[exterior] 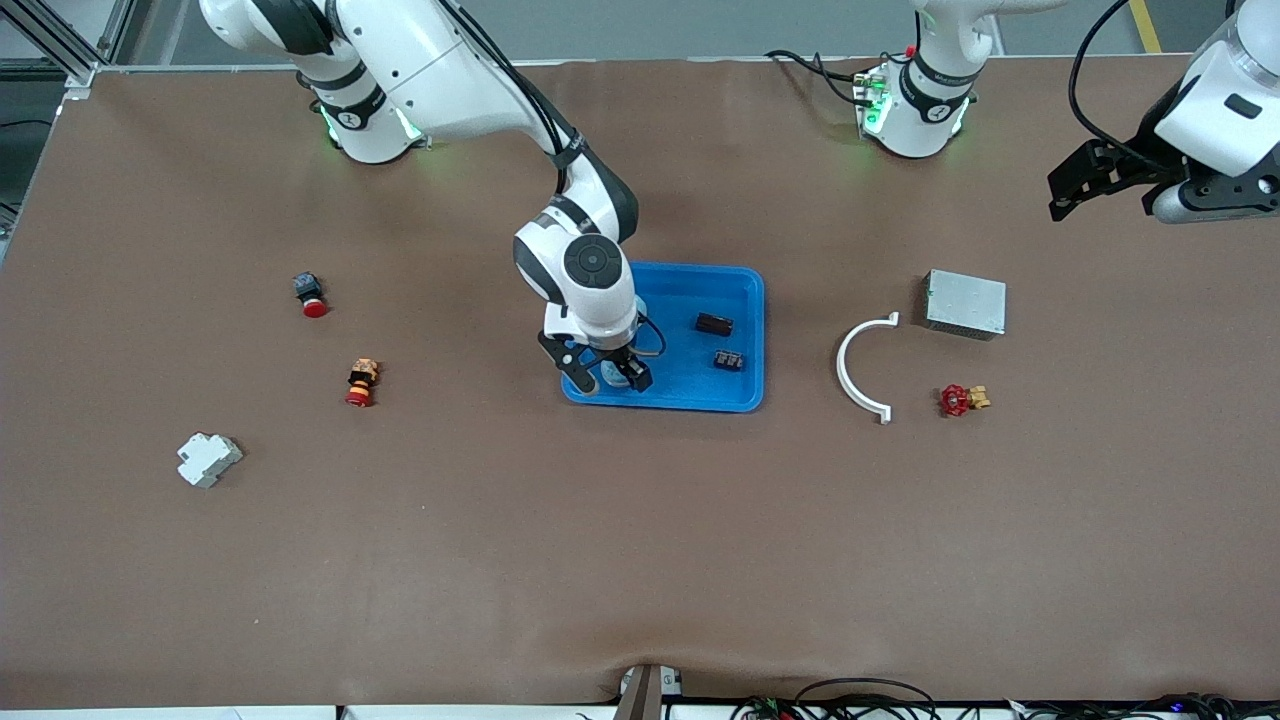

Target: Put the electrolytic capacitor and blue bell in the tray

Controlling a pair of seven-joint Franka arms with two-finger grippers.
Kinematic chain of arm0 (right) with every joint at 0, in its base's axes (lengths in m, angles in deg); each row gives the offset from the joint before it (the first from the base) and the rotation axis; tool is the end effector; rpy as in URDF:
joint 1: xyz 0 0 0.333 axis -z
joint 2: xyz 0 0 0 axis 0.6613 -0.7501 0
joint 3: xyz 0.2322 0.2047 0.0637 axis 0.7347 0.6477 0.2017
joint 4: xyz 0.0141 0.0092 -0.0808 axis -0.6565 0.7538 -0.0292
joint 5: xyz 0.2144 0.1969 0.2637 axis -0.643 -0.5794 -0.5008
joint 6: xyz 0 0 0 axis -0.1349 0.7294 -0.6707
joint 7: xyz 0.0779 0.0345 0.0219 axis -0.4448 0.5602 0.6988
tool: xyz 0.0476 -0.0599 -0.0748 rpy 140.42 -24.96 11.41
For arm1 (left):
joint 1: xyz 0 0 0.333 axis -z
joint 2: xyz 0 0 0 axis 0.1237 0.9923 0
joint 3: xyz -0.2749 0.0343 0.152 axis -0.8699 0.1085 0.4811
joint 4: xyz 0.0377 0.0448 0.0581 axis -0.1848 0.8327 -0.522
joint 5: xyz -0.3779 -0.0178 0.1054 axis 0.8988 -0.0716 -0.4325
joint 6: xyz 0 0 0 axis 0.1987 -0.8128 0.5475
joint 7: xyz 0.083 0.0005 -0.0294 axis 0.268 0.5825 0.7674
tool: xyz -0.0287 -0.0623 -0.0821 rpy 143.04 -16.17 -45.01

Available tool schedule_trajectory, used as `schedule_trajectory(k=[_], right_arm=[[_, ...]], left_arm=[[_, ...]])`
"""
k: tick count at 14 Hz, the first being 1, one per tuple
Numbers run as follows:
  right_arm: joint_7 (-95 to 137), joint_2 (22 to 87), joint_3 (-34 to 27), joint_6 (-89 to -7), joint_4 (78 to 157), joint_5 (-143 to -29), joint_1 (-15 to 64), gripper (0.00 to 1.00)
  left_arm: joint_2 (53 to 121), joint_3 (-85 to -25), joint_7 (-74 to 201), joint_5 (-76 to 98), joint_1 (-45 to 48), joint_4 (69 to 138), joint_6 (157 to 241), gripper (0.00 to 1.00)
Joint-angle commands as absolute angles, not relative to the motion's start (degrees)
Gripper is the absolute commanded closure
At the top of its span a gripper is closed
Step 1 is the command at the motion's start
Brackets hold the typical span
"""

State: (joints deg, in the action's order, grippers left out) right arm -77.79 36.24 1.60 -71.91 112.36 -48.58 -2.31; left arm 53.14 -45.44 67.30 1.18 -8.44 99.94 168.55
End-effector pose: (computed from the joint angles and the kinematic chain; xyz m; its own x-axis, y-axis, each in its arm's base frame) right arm 0.5015 0.4777 0.1905 0.6462 -0.7632 0.0013 -0.7621 -0.6454 -0.0523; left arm 0.4981 -0.0705 0.6430 0.9985 0.0492 -0.0259 0.0481 -0.9980 -0.0416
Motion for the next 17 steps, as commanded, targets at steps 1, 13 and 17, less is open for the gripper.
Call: schedule_trajectory(k=[1,13,17], right_arm=[[-79.13,36.0,0.83,-71.29,110.89,-47.1,-3.25,0.0],[-38.05,54.7,0.21,-40.89,111.85,-44.81,10.0,0.0],[-22.28,60.95,0.04,-39.39,113.79,-44.73,17.47,0.0]], left_arm=[[52.46,-45.94,69.04,2.02,-8.78,99.32,166.66,0.0],[52.72,-46.82,67.55,1.23,-10.53,97.47,166.66,0.0],[52.81,-46.82,66.93,1.32,-11.06,97.56,166.75,0.0]])
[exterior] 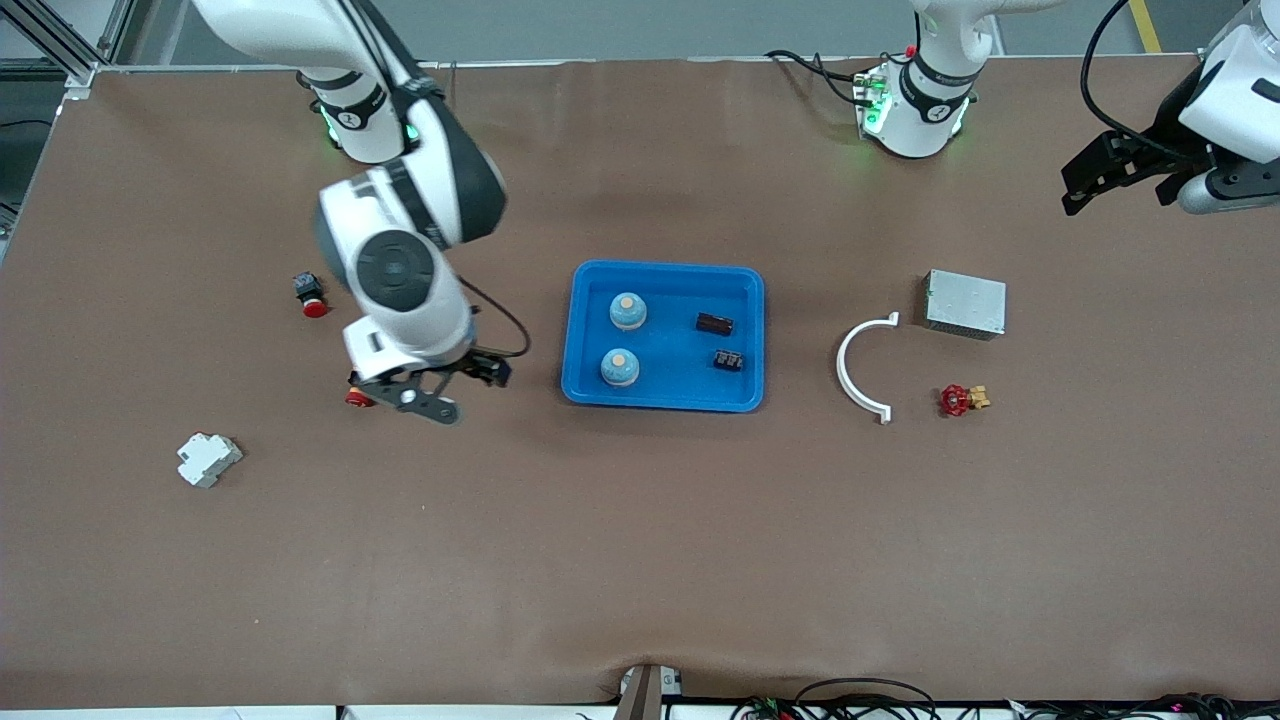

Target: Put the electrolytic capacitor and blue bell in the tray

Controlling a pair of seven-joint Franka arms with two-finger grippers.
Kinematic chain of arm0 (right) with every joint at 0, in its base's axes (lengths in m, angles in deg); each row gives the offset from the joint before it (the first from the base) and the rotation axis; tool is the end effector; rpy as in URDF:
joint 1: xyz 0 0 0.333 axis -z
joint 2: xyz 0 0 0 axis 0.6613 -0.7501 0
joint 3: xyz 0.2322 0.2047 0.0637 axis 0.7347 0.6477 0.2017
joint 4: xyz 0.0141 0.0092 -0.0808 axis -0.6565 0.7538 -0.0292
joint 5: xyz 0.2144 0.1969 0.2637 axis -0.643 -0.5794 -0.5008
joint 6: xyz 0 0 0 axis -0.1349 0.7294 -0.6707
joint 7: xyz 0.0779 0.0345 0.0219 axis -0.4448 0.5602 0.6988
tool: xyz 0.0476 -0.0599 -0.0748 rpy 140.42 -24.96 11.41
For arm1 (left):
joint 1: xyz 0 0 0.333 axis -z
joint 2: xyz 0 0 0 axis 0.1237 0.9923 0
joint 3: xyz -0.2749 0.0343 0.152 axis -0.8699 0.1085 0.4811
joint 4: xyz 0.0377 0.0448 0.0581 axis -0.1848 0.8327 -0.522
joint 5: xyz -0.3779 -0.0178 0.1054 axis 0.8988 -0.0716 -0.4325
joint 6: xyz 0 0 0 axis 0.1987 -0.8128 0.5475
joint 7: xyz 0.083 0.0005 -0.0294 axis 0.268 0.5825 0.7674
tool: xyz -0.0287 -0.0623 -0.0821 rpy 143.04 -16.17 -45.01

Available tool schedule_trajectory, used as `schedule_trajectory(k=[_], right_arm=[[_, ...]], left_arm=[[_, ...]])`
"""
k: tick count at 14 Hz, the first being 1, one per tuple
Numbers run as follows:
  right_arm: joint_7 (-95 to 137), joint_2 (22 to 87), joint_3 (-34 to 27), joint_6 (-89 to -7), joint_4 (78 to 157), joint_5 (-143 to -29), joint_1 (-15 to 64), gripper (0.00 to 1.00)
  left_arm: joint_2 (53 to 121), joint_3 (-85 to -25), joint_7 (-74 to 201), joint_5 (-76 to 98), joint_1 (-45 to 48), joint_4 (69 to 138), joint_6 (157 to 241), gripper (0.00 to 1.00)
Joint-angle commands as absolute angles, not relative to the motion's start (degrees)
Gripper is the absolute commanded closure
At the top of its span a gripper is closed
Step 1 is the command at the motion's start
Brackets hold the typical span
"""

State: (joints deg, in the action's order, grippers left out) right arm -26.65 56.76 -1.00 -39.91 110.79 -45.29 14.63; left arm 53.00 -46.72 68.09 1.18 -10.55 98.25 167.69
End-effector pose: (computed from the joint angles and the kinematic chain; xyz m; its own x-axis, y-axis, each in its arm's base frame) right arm 0.5960 0.2646 0.3995 0.9548 -0.2946 -0.0392 -0.2870 -0.9482 0.1364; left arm 0.4969 -0.0643 0.6563 0.9970 0.0775 -0.0086 0.0771 -0.9961 -0.0423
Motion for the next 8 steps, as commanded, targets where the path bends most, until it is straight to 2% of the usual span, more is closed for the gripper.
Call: schedule_trajectory(k=[1,8], right_arm=[[-21.66,61.66,0.04,-38.86,113.7,-44.73,19.41,0.0],[1.87,66.93,0.04,-37.98,115.63,-44.73,31.1,0.0]], left_arm=[[52.81,-46.82,66.76,1.32,-11.06,97.56,166.75,0.0],[53.42,-46.82,62.1,1.76,-12.12,95.63,166.75,0.0]])
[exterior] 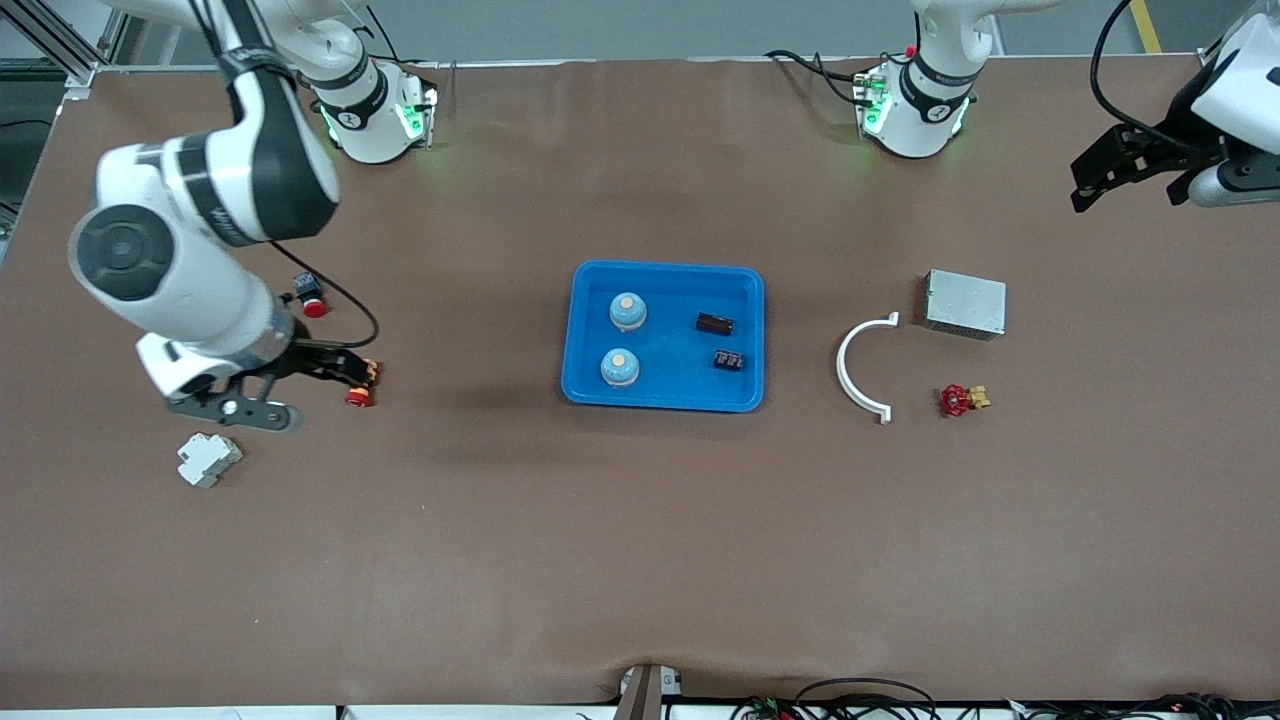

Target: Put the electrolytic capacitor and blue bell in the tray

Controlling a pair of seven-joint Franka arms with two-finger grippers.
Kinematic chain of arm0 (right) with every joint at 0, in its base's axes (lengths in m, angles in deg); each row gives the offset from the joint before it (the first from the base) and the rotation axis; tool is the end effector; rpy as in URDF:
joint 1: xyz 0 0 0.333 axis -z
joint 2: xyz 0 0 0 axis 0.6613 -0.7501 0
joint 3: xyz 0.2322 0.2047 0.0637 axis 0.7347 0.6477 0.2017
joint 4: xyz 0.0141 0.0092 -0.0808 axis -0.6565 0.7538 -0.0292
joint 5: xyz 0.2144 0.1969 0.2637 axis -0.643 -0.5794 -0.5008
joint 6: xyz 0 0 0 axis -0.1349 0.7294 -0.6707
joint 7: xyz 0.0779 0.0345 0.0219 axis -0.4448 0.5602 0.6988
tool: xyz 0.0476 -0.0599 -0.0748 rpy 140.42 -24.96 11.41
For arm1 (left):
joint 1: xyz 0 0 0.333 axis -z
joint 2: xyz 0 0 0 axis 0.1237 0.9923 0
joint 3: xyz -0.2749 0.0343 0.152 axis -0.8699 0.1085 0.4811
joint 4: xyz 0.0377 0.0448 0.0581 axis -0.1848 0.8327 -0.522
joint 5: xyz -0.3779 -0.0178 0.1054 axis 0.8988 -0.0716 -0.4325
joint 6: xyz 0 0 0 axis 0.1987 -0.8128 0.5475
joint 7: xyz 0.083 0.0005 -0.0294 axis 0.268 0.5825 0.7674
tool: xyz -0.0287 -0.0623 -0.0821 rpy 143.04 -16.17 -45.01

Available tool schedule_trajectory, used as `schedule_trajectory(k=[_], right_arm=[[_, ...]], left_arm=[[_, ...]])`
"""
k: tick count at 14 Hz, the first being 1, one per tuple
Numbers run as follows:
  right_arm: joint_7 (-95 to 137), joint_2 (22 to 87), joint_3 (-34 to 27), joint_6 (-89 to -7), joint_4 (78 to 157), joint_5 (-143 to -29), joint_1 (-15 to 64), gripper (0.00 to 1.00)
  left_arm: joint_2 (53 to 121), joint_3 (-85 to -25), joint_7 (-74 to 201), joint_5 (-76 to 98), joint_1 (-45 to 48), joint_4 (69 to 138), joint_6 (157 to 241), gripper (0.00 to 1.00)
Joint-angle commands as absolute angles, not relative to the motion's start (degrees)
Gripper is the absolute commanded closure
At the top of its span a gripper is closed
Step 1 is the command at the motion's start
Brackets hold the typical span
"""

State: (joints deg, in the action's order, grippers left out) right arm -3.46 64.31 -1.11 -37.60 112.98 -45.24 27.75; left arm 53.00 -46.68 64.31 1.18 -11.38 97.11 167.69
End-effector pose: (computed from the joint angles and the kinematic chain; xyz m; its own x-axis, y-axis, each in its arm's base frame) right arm 0.6170 0.1154 0.4629 0.9908 -0.1291 -0.0404 -0.1250 -0.9881 0.0900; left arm 0.4978 -0.0570 0.6656 0.9996 0.0264 0.0084 0.0267 -0.9989 -0.0390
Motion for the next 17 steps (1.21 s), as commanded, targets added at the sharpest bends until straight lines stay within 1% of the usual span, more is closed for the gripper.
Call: schedule_trajectory(k=[1,7,9,15,17], right_arm=[[4.69,67.28,0.04,-37.98,115.63,-44.81,32.77,0.0],[19.37,70.45,0.04,-36.75,115.37,-45.43,41.91,0.0],[21.76,71.5,0.04,-36.05,115.02,-45.61,43.76,0.0],[21.16,74.4,0.04,-30.78,113.7,-45.87,44.74,0.0],[21.06,76.15,0.13,-28.76,113.7,-48.49,44.56,0.0]], left_arm=[[53.42,-46.82,62.1,1.76,-12.47,95.63,166.75,0.0],[53.25,-46.91,61.92,1.58,-13.44,95.89,166.66,0.0],[53.16,-46.91,62.19,1.58,-13.44,96.06,166.57,0.0],[52.8,-47.18,63.24,1.67,-13.35,96.07,166.13,0.0],[53.07,-47.09,62.9,1.41,-13.35,96.07,166.13,0.0]])
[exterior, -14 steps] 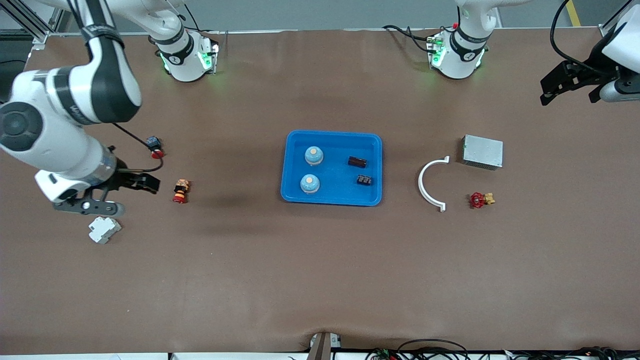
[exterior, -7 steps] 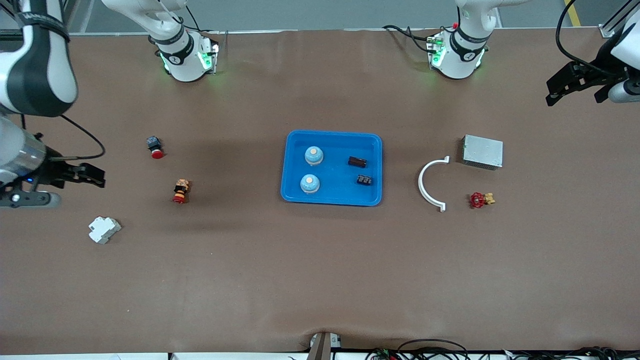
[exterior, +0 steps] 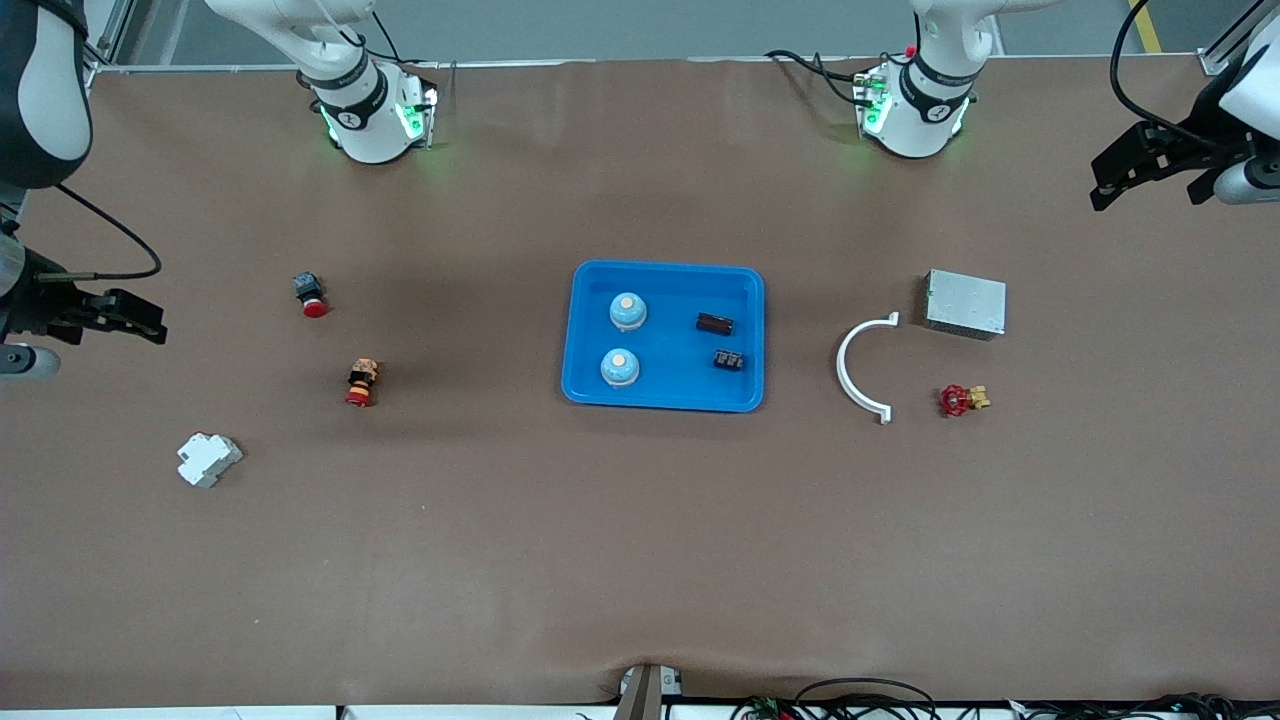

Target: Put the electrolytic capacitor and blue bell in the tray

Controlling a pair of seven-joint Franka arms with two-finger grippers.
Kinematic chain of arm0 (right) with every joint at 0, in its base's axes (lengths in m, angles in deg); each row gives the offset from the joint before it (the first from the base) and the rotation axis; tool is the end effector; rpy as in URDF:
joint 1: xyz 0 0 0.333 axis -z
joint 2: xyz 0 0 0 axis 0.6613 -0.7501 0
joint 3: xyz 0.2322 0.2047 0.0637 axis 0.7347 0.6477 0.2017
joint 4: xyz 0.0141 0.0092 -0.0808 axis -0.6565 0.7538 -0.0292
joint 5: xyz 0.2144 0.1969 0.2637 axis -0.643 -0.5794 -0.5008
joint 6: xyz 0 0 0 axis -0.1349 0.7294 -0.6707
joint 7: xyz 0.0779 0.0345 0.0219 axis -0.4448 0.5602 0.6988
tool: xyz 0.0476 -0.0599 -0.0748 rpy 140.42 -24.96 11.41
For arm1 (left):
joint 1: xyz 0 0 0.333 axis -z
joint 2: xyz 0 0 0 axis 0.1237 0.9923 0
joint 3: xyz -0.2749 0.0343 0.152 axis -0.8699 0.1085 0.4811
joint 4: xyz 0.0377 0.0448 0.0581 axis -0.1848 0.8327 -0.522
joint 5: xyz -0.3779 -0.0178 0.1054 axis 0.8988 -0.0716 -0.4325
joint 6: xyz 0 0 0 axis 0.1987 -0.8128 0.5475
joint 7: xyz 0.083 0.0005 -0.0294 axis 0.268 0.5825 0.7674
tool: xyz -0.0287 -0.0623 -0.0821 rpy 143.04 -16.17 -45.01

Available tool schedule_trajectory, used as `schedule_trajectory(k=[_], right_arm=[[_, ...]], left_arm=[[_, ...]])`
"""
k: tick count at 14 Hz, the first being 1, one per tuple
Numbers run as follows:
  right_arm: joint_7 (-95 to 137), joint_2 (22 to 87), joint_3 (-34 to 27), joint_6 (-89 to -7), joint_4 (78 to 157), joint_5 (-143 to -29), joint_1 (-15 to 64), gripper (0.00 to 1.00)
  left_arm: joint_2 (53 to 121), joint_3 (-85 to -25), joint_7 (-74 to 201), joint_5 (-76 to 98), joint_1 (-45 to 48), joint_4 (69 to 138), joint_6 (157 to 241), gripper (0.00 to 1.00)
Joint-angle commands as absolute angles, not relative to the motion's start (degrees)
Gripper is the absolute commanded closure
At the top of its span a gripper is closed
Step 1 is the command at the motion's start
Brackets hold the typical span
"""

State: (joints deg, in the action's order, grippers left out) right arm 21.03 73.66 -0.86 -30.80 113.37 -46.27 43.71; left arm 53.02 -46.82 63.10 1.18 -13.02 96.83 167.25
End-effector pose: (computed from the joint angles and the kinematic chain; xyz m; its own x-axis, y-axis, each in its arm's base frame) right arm 0.5830 -0.0531 0.5488 0.9993 0.0126 -0.0341 0.0141 -0.9989 0.0452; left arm 0.4983 -0.0440 0.6669 0.9995 0.0316 0.0044 0.0318 -0.9987 -0.0398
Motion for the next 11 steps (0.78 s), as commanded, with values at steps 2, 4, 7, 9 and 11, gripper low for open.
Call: schedule_trajectory(k=[2,4,7,9,11], right_arm=[[21.06,77.39,0.13,-27.53,113.7,-49.3,44.65,0.0],[21.15,78.27,0.13,-26.82,113.7,-49.3,44.65,0.0],[21.15,79.5,0.3,-26.03,113.61,-49.3,44.56,0.0],[21.15,80.12,0.3,-25.85,113.61,-49.3,44.65,0.0],[21.07,80.21,0.3,-25.33,113.52,-49.3,44.65,0.0]], left_arm=[[53.24,-46.91,62.53,1.32,-13.44,95.63,166.04,0.0],[53.25,-47.17,63.24,1.32,-13.26,95.54,166.04,0.0],[52.81,-47.18,62.37,1.32,-13.35,95.54,166.04,0.0],[52.98,-47.09,62.54,1.32,-13.35,95.45,166.04,0.0],[53.07,-46.91,63.15,1.32,-13.44,95.54,166.04,0.0]])
